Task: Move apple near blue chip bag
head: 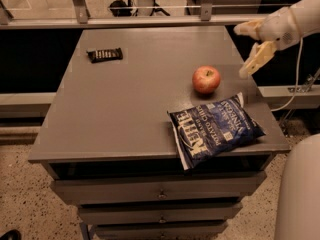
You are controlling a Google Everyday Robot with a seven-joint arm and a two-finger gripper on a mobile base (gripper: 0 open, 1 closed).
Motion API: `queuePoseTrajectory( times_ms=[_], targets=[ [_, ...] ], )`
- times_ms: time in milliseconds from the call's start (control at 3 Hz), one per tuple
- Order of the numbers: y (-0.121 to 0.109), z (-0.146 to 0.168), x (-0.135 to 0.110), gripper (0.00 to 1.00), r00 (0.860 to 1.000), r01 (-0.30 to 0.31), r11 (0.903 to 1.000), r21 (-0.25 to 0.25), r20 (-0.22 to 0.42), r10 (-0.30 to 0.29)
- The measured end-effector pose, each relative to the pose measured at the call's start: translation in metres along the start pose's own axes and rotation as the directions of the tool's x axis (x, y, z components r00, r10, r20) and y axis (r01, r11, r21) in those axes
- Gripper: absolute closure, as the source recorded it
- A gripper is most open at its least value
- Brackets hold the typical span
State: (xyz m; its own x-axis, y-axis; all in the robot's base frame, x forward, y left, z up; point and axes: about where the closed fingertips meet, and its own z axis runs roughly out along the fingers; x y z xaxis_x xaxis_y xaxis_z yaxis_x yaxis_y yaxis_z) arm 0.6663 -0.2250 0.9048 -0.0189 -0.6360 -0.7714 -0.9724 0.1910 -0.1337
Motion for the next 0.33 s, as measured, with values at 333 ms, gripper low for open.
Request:
queuePoseTrajectory(
  times_ms=[333],
  targets=[
    [-0.014, -0.0514, 0.0129, 0.0, 0.998, -0.055, 0.9888, 0.138, -0.026, 0.06]
  ],
)
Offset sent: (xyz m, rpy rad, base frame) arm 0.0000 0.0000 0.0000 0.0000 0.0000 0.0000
